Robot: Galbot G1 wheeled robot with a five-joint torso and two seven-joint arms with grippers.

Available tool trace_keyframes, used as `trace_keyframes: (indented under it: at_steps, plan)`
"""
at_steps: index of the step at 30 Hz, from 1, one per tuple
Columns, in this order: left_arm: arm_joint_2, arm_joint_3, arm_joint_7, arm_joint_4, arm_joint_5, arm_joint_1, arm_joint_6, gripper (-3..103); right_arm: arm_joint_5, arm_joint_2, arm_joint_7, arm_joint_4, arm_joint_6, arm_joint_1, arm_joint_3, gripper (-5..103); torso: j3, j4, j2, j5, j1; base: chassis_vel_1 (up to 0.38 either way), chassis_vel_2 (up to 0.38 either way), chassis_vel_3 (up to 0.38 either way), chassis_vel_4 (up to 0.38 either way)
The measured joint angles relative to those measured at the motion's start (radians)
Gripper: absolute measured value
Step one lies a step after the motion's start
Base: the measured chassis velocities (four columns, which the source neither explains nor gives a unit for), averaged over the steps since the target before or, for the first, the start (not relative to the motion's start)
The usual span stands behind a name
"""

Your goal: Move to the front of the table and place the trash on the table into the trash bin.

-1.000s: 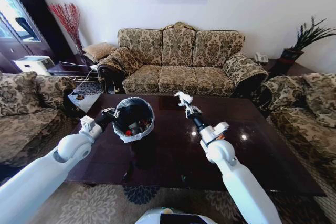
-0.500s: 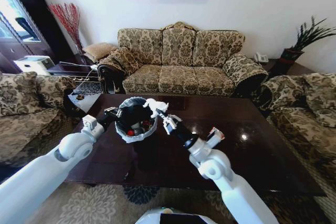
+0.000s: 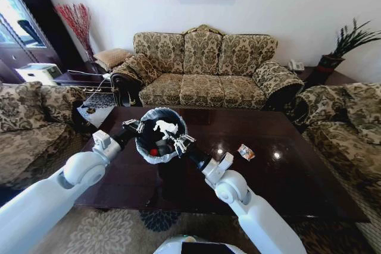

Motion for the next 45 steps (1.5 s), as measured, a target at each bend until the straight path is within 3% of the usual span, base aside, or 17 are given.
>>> trace_keyframes:
  at_steps: [8,10,13,15,16,21,37,40,45]
  plan:
    - [-0.004,0.002,0.002,-0.002,0.003,0.004,0.000,3,-0.005,-0.005,0.003,-0.001,0.002,0.002,0.006,50,0.000,-0.0001,0.000,0.0002,0.000,0.000,0.000,0.000,0.000]
    - [-0.004,0.002,0.002,-0.002,0.003,0.004,0.000,3,-0.006,-0.005,0.003,-0.002,0.002,0.002,0.006,50,0.000,-0.0001,0.000,0.0002,0.000,0.000,0.000,0.000,0.000]
    - [-0.004,0.002,0.003,-0.002,0.003,0.004,0.000,3,-0.009,-0.002,0.003,-0.002,0.002,0.002,0.006,66,0.000,0.0000,0.000,0.0001,0.000,0.000,0.000,0.000,0.000]
    - [-0.004,0.002,0.003,-0.003,0.003,0.004,0.000,3,-0.011,-0.001,0.002,-0.003,0.002,0.002,0.004,66,0.000,0.0000,0.000,0.0001,0.000,0.000,0.000,0.000,0.000]
    - [-0.004,0.002,0.004,-0.003,0.003,0.004,0.000,3,-0.012,-0.001,0.002,-0.003,0.002,0.003,0.002,77,0.000,-0.0001,0.000,0.0002,0.000,0.000,0.000,0.000,0.000]
    - [-0.009,0.005,0.004,-0.005,0.003,0.005,0.000,3,-0.013,0.004,0.002,-0.012,0.001,0.023,-0.008,97,0.000,0.0000,0.000,0.0001,0.000,0.000,0.000,0.000,0.000]
    - [-0.014,0.011,0.010,-0.020,0.006,0.021,0.002,3,-0.004,0.025,0.013,-0.048,0.013,0.095,-0.050,100,0.000,0.0001,0.000,0.0002,0.000,0.000,0.000,0.000,0.000]
    - [-0.013,0.010,0.010,-0.019,0.006,0.021,0.002,3,0.031,0.020,-0.015,-0.038,0.022,0.085,-0.037,100,0.000,0.0000,0.000,0.0002,0.000,0.000,0.000,0.000,0.000]
    - [-0.008,0.012,0.000,0.009,0.012,0.015,0.014,3,0.118,-0.002,-0.132,-0.010,0.059,0.057,-0.002,100,0.000,-0.0001,0.000,0.0003,0.000,0.000,0.000,0.000,0.000]
